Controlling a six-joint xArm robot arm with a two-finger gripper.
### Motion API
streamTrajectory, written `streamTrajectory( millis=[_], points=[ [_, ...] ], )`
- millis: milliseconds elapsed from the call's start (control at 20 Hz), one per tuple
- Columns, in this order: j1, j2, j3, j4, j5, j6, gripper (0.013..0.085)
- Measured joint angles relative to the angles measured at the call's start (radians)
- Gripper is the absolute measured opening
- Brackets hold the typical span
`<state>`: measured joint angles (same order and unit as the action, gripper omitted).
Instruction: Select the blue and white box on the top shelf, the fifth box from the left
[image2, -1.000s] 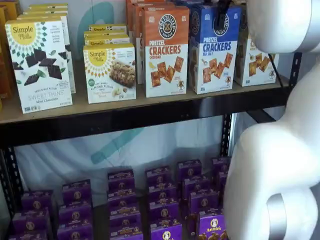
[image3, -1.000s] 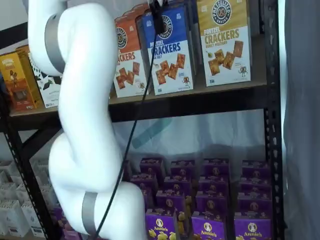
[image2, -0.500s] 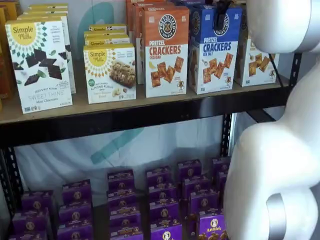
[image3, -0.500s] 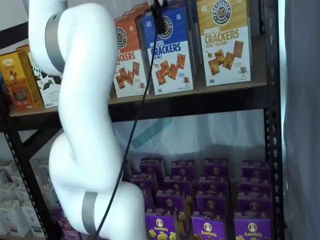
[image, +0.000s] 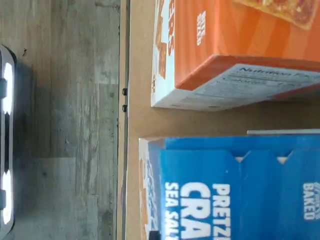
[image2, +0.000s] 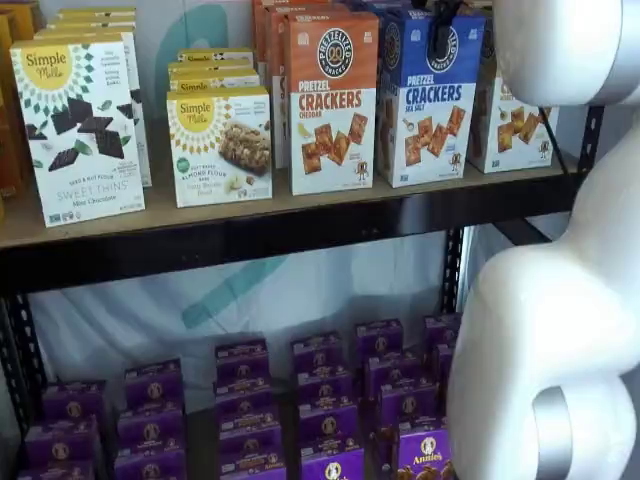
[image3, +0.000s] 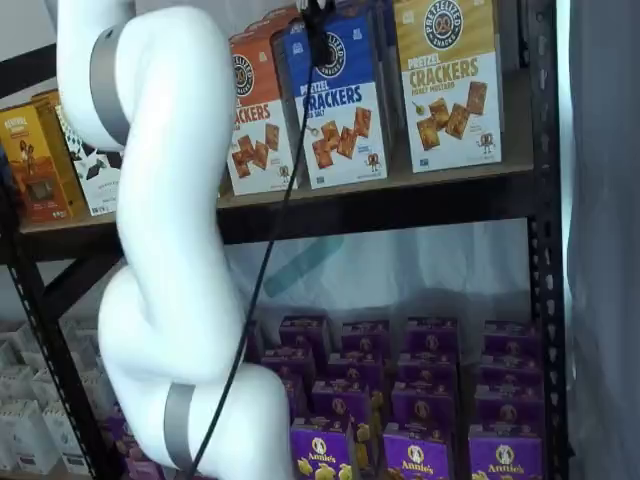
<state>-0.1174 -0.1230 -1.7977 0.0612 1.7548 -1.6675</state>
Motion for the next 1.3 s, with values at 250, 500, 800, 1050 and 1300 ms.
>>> streamTrajectory(
  millis=[250,500,800,1050,1300],
  points=[
    [-0.007,-0.005,0.002,0.011,0.006,-0.002,0.0610],
    [-0.019,-0.024,0.006,0.024,0.021,-0.010,0.0610],
    [-0.033,-0.081,0.031,0.023,0.053,-0.022,0.0610],
    [-0.040,-0.135,0.046,0.044,0.117,-0.016,0.0610],
    [-0.023,-0.233,0.125,0.041,0.133,0.000,0.0610]
  ],
)
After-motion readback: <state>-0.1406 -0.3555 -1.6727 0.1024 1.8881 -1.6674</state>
